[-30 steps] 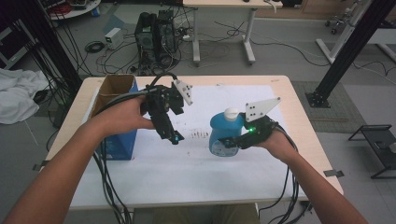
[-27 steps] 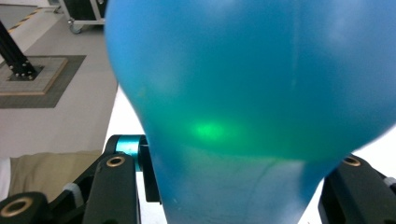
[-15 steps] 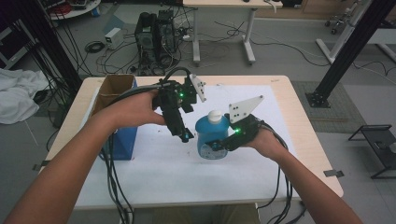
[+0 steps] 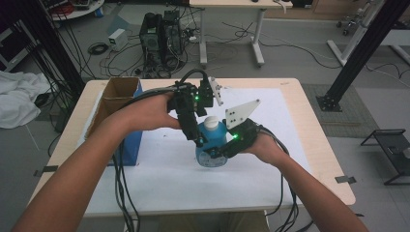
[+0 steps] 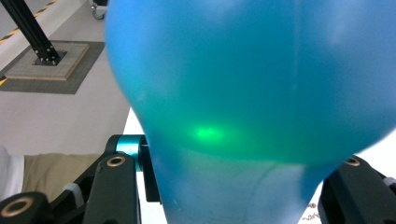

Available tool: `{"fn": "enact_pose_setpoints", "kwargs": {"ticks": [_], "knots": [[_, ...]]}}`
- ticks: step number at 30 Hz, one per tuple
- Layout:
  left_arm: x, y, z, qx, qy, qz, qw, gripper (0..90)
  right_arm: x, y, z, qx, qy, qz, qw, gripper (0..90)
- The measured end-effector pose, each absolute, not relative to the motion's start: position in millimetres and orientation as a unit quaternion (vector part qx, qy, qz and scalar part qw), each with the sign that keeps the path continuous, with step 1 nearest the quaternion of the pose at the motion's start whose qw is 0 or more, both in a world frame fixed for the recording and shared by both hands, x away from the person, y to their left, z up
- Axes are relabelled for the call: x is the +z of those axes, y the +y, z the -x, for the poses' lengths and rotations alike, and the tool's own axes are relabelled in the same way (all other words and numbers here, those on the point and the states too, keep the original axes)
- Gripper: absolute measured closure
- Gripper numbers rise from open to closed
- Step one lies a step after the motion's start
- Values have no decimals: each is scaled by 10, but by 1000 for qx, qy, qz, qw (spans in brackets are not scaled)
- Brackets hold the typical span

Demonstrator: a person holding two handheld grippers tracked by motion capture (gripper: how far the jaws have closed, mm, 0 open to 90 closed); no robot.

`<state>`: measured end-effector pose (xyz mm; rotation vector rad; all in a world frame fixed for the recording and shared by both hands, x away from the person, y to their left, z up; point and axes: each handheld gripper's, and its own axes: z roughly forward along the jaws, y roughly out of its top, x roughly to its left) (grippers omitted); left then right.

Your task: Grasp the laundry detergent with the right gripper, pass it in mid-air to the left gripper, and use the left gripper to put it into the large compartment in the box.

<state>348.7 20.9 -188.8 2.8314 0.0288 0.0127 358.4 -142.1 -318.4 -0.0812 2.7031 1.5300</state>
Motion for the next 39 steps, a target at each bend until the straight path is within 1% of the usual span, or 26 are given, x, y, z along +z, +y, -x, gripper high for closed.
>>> {"fn": "enact_pose_setpoints", "kwargs": {"ticks": [1,2,26,39], "knots": [[-1888,209,-3487,4,10,-988,154,137,-3178,-1417,-3567,486,874,20,6,446],[-1898,184,-3498,3,14,-988,152,137,-3172,-1405,-3568,487,873,22,5,446],[-2102,13,-3551,-22,9,-991,131,137,-3147,-1361,-3563,486,873,25,5,445],[-2135,-5,-3565,-15,9,-991,131,141,-3140,-1380,-3557,483,876,18,-7,445]]}}
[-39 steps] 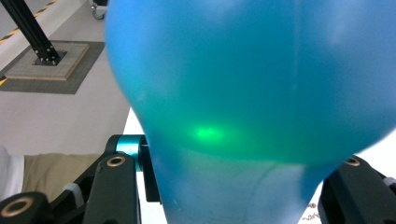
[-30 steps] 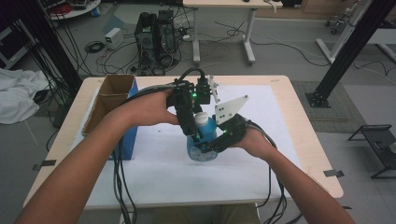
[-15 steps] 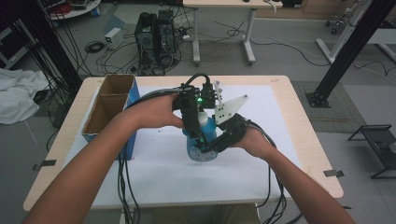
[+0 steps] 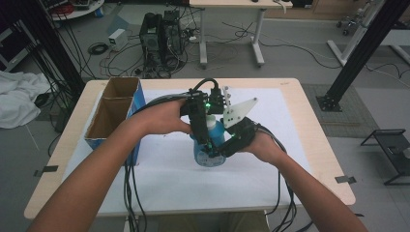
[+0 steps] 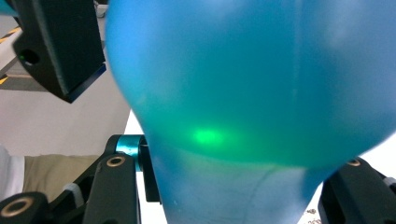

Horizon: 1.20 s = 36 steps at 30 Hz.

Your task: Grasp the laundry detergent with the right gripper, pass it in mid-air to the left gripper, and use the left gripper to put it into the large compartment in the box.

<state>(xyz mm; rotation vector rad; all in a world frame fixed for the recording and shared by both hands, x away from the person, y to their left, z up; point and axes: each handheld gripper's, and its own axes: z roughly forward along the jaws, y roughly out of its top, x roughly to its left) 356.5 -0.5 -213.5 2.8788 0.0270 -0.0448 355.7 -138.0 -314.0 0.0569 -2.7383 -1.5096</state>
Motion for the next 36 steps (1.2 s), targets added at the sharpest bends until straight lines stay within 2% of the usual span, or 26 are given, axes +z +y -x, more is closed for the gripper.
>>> {"fn": "enact_pose_setpoints", "kwargs": {"ticks": [7,9,36], "knots": [[-2140,-12,-3563,-15,5,-992,128,187,-3143,-1379,-3558,-484,-875,-18,6,445],[-2135,-10,-3564,-13,4,-992,129,227,-3143,-1374,-3564,-485,-874,-21,3,445],[-2137,-18,-3543,-10,-6,-992,123,316,-3156,-1359,-3574,-487,-873,-25,4,445]]}}
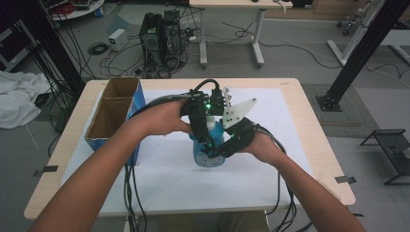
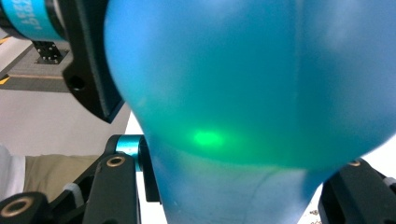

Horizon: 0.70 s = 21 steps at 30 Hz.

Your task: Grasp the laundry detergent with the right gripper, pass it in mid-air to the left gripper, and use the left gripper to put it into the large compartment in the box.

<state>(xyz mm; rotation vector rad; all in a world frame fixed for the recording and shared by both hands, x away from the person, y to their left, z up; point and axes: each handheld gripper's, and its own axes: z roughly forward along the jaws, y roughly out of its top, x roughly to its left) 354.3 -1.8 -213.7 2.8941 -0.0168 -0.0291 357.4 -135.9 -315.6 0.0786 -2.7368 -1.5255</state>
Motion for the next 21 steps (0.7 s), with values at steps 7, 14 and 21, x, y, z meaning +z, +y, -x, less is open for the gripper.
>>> {"fn": "enact_pose_setpoints", "kwargs": {"ticks": [7,14,21], "knots": [[-2134,-18,-3539,-7,-9,-992,122,361,-3152,-1341,-3514,-493,-869,6,23,445],[-2132,-21,-3533,-3,-14,-992,124,367,-3157,-1334,-3515,-492,-870,1,23,445],[-2141,-15,-3519,-2,-13,-992,127,376,-3161,-1326,-3511,-493,-870,0,25,445]]}}
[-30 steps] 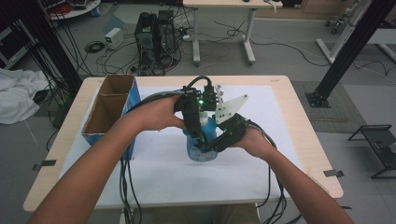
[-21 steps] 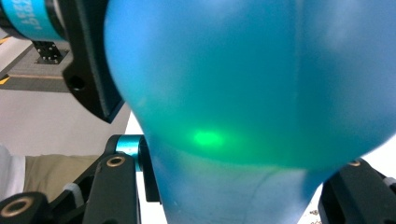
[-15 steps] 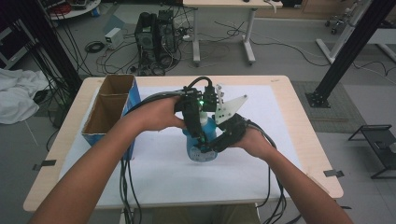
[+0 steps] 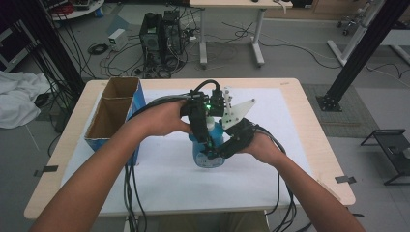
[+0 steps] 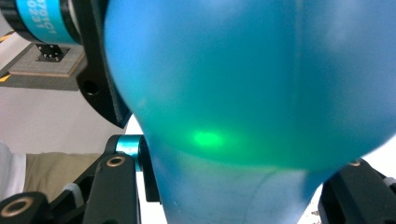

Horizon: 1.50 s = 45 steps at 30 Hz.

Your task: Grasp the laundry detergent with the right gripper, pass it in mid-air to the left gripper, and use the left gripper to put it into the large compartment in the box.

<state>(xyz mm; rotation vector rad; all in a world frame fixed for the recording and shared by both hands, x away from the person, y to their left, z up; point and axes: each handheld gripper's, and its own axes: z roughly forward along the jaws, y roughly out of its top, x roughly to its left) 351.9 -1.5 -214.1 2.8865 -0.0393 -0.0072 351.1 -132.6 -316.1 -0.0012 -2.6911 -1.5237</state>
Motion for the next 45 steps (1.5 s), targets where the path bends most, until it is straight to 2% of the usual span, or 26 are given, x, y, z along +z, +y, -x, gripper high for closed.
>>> {"fn": "enact_pose_setpoints", "kwargs": {"ticks": [18,19,20,26,27,31,32,36,40,42,45], "knots": [[-2073,-46,-3469,19,-27,-992,122,380,-3118,-1357,-3488,-494,-870,-5,4,427],[-2080,-48,-3462,19,-23,-992,125,380,-3109,-1362,-3482,-495,-869,-4,4,407],[-2068,-44,-3466,24,-25,-992,120,381,-3083,-1381,-3475,-502,-865,2,-9,279],[-2003,27,-3474,26,-13,-992,122,381,-3044,-1495,-3480,-500,-865,29,2,182],[-2003,27,-3474,26,-13,-992,122,380,-3039,-1523,-3486,-498,-867,32,3,121],[-1940,95,-3474,30,-6,-992,126,380,-3021,-1616,-3508,-490,-871,45,-2,122],[-1902,143,-3478,33,1,-991,129,381,-3020,-1715,-3576,-478,-877,29,-24,122],[-1842,218,-3491,36,16,-991,132,380,-2991,-1821,-3581,-478,-877,44,-30,122],[-1743,312,-3484,47,29,-989,134,380,-2920,-2059,-3596,-482,-867,119,-41,122],[-1715,349,-3481,49,35,-989,132,380,-2913,-2133,-3644,-487,-863,117,-57,122],[-1684,393,-3484,54,48,-989,130,380,-2909,-2240,-3657,-472,-869,136,-53,122]]}}
